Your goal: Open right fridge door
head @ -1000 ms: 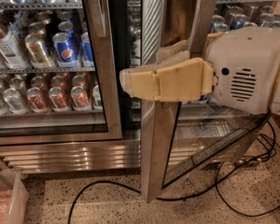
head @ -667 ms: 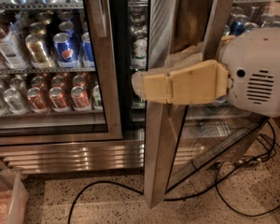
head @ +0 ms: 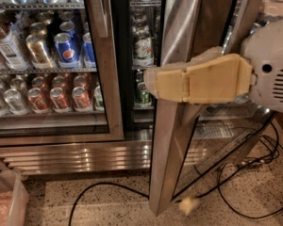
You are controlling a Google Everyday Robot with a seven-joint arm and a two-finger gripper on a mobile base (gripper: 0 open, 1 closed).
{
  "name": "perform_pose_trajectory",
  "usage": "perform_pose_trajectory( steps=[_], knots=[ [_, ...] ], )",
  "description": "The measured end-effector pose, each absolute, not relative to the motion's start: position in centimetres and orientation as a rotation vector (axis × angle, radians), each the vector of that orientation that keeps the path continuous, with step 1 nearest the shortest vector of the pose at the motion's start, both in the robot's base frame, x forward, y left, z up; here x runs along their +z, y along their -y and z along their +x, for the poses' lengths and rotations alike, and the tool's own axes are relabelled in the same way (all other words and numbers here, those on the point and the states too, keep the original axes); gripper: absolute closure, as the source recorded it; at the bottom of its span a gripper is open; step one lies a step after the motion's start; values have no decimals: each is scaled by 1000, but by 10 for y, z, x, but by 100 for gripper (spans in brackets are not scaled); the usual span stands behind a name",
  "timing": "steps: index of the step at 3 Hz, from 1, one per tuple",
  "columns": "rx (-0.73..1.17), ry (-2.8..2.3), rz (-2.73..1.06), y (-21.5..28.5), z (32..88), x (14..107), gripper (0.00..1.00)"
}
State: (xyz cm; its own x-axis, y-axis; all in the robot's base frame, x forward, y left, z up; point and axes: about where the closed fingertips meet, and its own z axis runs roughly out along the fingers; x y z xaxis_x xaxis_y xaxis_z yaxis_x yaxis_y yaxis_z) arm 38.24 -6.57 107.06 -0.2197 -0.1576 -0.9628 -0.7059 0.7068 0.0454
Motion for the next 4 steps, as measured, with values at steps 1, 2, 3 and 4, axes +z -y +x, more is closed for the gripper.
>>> perform_pose_trajectory(
  steps=[1, 2, 3, 4],
  knots=[
    [505, -1829, -655, 99, 370, 1069, 0],
    [447, -1881, -655, 111, 366, 1063, 0],
    [447, -1881, -655, 112, 366, 1063, 0],
    [402, -1907, -682, 116, 365, 1069, 0]
  ],
)
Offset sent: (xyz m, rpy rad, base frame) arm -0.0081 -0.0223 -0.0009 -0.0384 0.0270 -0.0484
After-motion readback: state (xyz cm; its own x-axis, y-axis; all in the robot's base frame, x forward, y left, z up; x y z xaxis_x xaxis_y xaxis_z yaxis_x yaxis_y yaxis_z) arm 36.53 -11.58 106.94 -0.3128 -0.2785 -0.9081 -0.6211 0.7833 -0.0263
